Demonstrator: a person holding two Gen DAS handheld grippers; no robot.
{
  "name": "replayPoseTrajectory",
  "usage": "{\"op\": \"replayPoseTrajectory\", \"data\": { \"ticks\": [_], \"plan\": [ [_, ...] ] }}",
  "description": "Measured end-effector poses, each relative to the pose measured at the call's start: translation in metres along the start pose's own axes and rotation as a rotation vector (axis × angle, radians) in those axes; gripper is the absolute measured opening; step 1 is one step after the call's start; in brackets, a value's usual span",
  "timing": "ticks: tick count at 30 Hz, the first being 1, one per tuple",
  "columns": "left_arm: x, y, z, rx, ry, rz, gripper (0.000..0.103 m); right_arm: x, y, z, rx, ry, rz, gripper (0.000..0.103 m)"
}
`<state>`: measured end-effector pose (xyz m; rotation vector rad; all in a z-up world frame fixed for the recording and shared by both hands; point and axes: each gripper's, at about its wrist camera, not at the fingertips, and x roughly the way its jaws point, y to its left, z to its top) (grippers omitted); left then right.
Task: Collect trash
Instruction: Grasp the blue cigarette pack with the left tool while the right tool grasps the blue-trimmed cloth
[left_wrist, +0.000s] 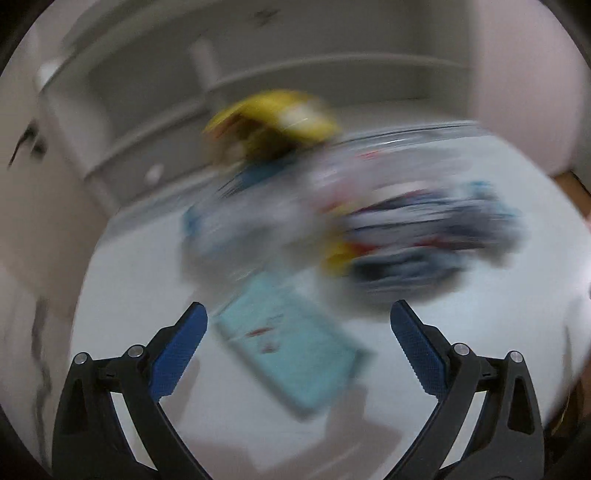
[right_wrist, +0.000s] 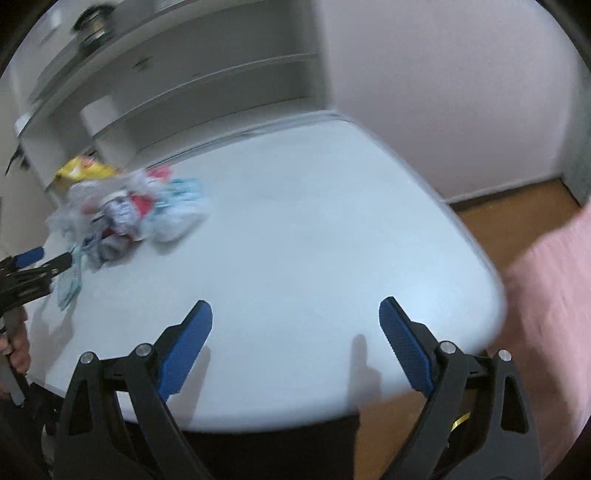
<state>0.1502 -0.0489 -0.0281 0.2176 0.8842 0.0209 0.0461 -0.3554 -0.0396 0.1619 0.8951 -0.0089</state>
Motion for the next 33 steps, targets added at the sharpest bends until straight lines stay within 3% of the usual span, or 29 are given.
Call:
{"op": "replayPoseTrajectory", "data": {
  "ticks": [6,12,20,22,24,26,29,30,33],
  "plan": [
    [0.024,-0.001,-0.004,0.003,0.067,0.061,0.097,0.02,0.039,0.021,-0.095,0.011,0.054,0.091],
    [0.02,0.016,-0.034,-0.008,0.091,0.027,0.097,0.042,0.055,0.045,-0.095,0.026,0.106,0.092],
    [0.026,0.044,-0.053,-0.045,0.097,-0.023,0.097,0.093,0.092,0.078,-0.143,0.075,0.081,0.091],
    [0.029,0.054,-0.057,-0.074,0.104,-0.055,0.096,0.103,0.098,0.079,-0.146,0.083,0.067,0.084],
    [0.032,0.062,-0.059,-0.108,0.115,-0.083,0.096,0.107,0.099,0.077,-0.147,0.083,0.049,0.049],
    [0.033,0.067,-0.06,-0.128,0.113,-0.106,0.094,0.103,0.097,0.074,-0.151,0.065,0.041,0.031],
    [0.027,0.068,-0.059,-0.117,0.08,-0.102,0.063,0.092,0.092,0.069,-0.152,0.03,0.022,0.026],
    [0.029,0.071,-0.058,-0.116,0.076,-0.098,0.058,0.09,0.089,0.068,-0.147,0.021,0.023,0.025],
    [0.026,0.07,-0.058,-0.13,0.08,-0.104,0.057,0.078,0.076,0.067,-0.119,0.003,0.033,0.024]
  ]
}}
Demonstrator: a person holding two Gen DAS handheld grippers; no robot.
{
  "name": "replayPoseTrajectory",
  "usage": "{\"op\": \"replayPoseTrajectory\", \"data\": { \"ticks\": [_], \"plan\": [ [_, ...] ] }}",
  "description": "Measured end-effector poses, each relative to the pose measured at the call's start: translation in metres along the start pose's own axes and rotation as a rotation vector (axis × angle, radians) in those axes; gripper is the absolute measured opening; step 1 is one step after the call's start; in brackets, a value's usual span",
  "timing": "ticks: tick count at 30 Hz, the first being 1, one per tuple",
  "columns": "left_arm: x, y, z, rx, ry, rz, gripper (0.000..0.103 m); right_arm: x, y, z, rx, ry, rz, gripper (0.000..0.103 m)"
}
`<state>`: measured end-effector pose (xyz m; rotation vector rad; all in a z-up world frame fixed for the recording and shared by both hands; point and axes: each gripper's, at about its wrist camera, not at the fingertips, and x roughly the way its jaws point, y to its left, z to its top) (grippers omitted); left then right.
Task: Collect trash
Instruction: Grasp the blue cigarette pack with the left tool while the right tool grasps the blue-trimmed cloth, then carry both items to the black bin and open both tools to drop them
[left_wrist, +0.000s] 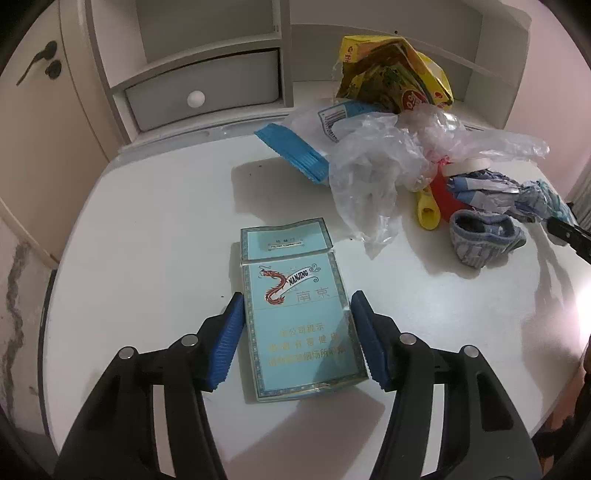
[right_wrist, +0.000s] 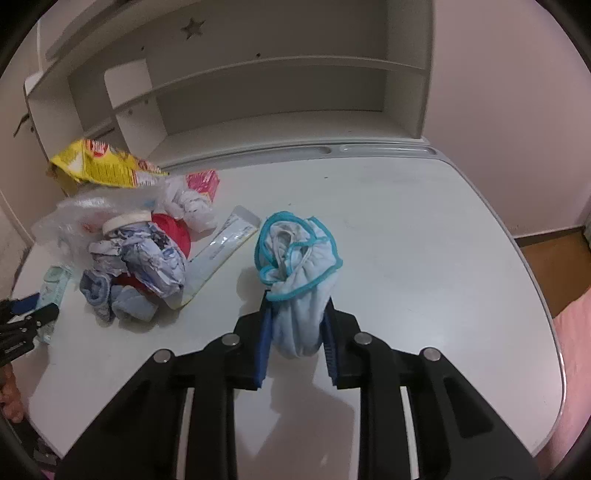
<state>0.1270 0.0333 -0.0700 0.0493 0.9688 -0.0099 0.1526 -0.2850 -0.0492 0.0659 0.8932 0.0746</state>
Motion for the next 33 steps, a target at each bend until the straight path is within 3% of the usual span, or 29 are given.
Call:
{"op": "replayPoseTrajectory", "data": {
  "ticks": [4,11,17,20,23,24,26,29,33],
  "plan": [
    [-0.019,-0.011,0.001,0.014,-0.037,-0.004,0.057,-0.022,-0.02,-0.006,0.035,-0.033,-0.015,0.024],
    [-0.066,-0.042,0.009,0.073,-0.123,-0.029,0.057,-0.078,-0.091,-0.038,0.174,-0.084,-0.076,0.024],
    [-0.102,-0.101,0.019,0.157,-0.199,-0.108,0.057,-0.124,-0.164,-0.083,0.327,-0.119,-0.16,0.024],
    [-0.115,-0.152,0.025,0.237,-0.227,-0.189,0.057,-0.144,-0.2,-0.113,0.404,-0.125,-0.202,0.024],
    [-0.12,-0.221,0.024,0.347,-0.223,-0.332,0.057,-0.163,-0.237,-0.154,0.492,-0.124,-0.261,0.024],
    [-0.121,-0.261,0.02,0.41,-0.213,-0.394,0.057,-0.169,-0.25,-0.17,0.526,-0.119,-0.28,0.024],
    [-0.121,-0.309,0.012,0.476,-0.193,-0.461,0.057,-0.18,-0.276,-0.204,0.594,-0.108,-0.323,0.024],
    [-0.116,-0.405,-0.016,0.614,-0.126,-0.615,0.057,-0.194,-0.31,-0.258,0.701,-0.085,-0.387,0.024],
    [-0.098,-0.531,-0.082,0.846,0.052,-0.842,0.057,-0.206,-0.347,-0.332,0.839,-0.033,-0.458,0.024]
  ]
}}
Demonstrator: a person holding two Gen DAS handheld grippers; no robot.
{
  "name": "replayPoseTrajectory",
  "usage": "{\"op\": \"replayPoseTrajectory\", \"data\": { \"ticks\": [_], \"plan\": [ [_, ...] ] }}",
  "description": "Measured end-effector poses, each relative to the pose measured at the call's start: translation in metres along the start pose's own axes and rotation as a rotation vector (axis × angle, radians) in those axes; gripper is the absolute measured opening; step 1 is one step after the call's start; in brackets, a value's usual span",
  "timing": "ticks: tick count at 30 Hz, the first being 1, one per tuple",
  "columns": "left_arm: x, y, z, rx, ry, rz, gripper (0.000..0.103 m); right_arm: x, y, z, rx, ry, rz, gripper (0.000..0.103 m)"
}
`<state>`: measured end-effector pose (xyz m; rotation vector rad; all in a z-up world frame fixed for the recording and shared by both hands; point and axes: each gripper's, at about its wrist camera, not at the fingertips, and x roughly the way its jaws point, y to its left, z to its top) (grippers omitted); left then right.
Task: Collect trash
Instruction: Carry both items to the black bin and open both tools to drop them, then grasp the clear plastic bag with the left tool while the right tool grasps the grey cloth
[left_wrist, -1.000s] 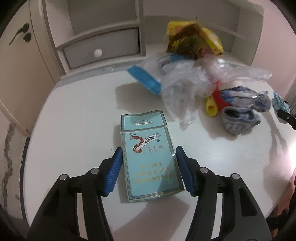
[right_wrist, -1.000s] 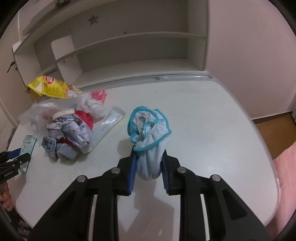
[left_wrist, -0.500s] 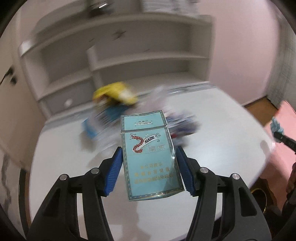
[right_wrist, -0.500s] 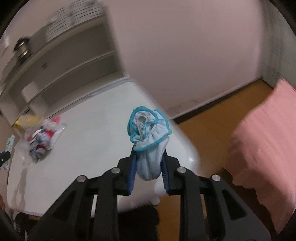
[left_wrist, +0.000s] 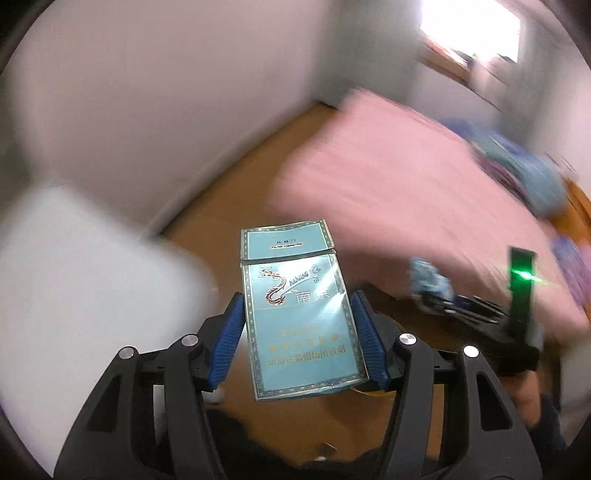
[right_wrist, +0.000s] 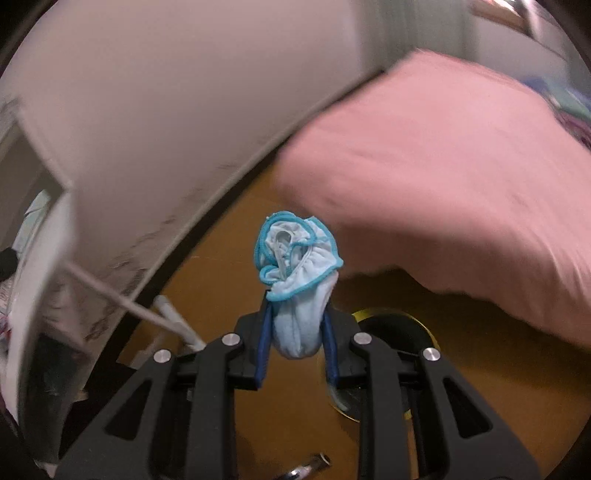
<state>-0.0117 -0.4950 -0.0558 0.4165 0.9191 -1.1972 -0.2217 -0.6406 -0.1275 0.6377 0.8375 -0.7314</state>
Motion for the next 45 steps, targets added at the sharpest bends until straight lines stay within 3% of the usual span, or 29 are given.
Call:
{"op": "replayPoseTrajectory", "data": {
  "ticks": [3,5,8,13,17,22,31,32,33,35,42,45],
  "plan": [
    [0.067,-0.037,0.007,0.097,0.111,-0.143,0.057,0.016,-0.053,-0.022,0.093,0.06,-0.044,0.024],
    [0.116,-0.06,0.005,0.165,0.176,-0.193,0.057,0.03,-0.08,-0.038,0.141,0.11,-0.056,0.024],
    [0.174,-0.078,-0.005,0.245,0.297,-0.237,0.057,0.06,-0.111,-0.062,0.214,0.202,-0.05,0.024],
    [0.252,-0.095,-0.04,0.258,0.454,-0.252,0.057,0.103,-0.132,-0.092,0.303,0.333,-0.027,0.024],
    [0.285,-0.097,-0.061,0.249,0.517,-0.269,0.057,0.126,-0.147,-0.107,0.34,0.389,-0.018,0.024],
    [0.295,-0.096,-0.084,0.252,0.531,-0.299,0.058,0.136,-0.154,-0.114,0.353,0.407,-0.009,0.024],
    [0.302,-0.108,-0.083,0.269,0.53,-0.311,0.058,0.139,-0.164,-0.106,0.372,0.397,-0.011,0.025],
    [0.302,-0.109,-0.083,0.271,0.529,-0.312,0.059,0.138,-0.164,-0.104,0.372,0.392,-0.013,0.034],
    [0.301,-0.11,-0.083,0.271,0.533,-0.31,0.064,0.137,-0.165,-0.103,0.378,0.388,-0.015,0.052],
    [0.3,-0.112,-0.08,0.265,0.529,-0.294,0.068,0.134,-0.167,-0.099,0.391,0.373,-0.02,0.065],
    [0.263,-0.116,-0.06,0.282,0.457,-0.279,0.073,0.105,-0.16,-0.081,0.37,0.316,-0.049,0.065],
    [0.215,-0.108,-0.038,0.29,0.324,-0.164,0.079,0.083,-0.144,-0.067,0.33,0.279,-0.064,0.072]
  ]
}}
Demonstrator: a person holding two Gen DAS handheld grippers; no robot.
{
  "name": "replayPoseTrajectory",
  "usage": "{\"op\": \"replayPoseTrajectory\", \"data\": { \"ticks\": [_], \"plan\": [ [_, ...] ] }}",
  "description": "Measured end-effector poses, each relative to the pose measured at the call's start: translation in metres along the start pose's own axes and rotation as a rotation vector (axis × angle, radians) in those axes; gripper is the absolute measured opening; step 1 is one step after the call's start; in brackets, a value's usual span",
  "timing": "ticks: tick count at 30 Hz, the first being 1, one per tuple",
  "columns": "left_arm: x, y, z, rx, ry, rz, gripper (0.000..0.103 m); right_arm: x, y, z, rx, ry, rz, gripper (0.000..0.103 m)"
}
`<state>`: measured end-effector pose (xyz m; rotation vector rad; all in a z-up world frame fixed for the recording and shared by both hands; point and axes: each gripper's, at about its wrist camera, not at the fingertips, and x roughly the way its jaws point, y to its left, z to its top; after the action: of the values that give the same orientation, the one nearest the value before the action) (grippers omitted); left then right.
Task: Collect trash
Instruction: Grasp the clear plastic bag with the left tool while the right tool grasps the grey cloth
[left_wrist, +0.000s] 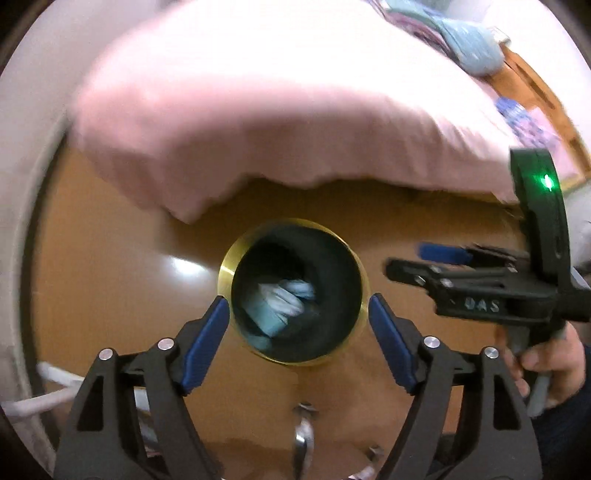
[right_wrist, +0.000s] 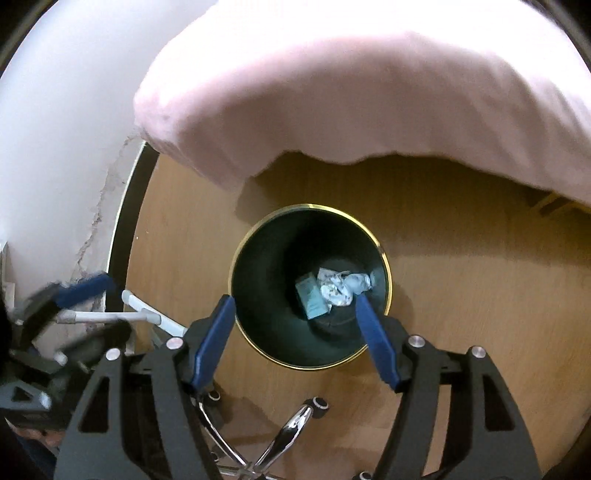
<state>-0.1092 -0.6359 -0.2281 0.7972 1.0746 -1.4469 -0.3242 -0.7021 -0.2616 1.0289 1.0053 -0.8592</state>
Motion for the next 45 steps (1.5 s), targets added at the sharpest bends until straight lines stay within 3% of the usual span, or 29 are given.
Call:
{"op": "replayPoseTrajectory", "data": {
  "ticks": [2,5,8,9,13,19,24,28,32,35,41,42,44,45],
  "plan": [
    [-0.036,0.003,-0.002,-0.004,-0.078,0.08,0.092,-0.021,0.02,0.002,-0.048,-0.042,-0.013,0.076],
    [-0.12,0.019,-0.019,-0.044,-0.226,0.215,0.094,-0.059,0.069,0.003,-0.153,-0.122,0.006,0.082],
    [-0.184,0.041,-0.044,-0.128,-0.293,0.3,0.094,-0.093,0.126,-0.001,-0.269,-0.202,0.045,0.086],
    [-0.218,0.055,-0.065,-0.183,-0.329,0.35,0.096,-0.104,0.149,-0.005,-0.321,-0.224,0.067,0.086],
    [-0.293,0.094,-0.136,-0.317,-0.369,0.488,0.096,-0.133,0.248,-0.036,-0.524,-0.267,0.173,0.086],
    [-0.389,0.159,-0.279,-0.568,-0.391,0.676,0.096,-0.135,0.413,-0.124,-0.863,-0.185,0.364,0.087],
    [-0.443,0.199,-0.396,-0.794,-0.389,0.806,0.096,-0.132,0.514,-0.204,-1.118,-0.126,0.439,0.087],
    [-0.472,0.225,-0.454,-0.963,-0.427,0.823,0.096,-0.14,0.574,-0.257,-1.227,-0.102,0.51,0.087],
    [-0.48,0.242,-0.487,-1.023,-0.466,0.825,0.096,-0.148,0.61,-0.293,-1.279,-0.115,0.563,0.086],
    [-0.48,0.251,-0.496,-1.039,-0.458,0.862,0.096,-0.143,0.619,-0.31,-1.298,-0.102,0.592,0.086],
    [-0.473,0.274,-0.513,-1.076,-0.477,0.792,0.096,-0.13,0.615,-0.313,-1.316,-0.086,0.563,0.086],
    [-0.471,0.276,-0.509,-1.065,-0.478,0.782,0.093,-0.13,0.612,-0.31,-1.306,-0.08,0.564,0.086],
    [-0.467,0.277,-0.503,-1.051,-0.459,0.766,0.056,-0.131,0.609,-0.305,-1.288,-0.075,0.567,0.086],
    [-0.466,0.276,-0.5,-1.046,-0.448,0.754,0.03,-0.132,0.608,-0.302,-1.283,-0.074,0.57,0.087]
  ]
}}
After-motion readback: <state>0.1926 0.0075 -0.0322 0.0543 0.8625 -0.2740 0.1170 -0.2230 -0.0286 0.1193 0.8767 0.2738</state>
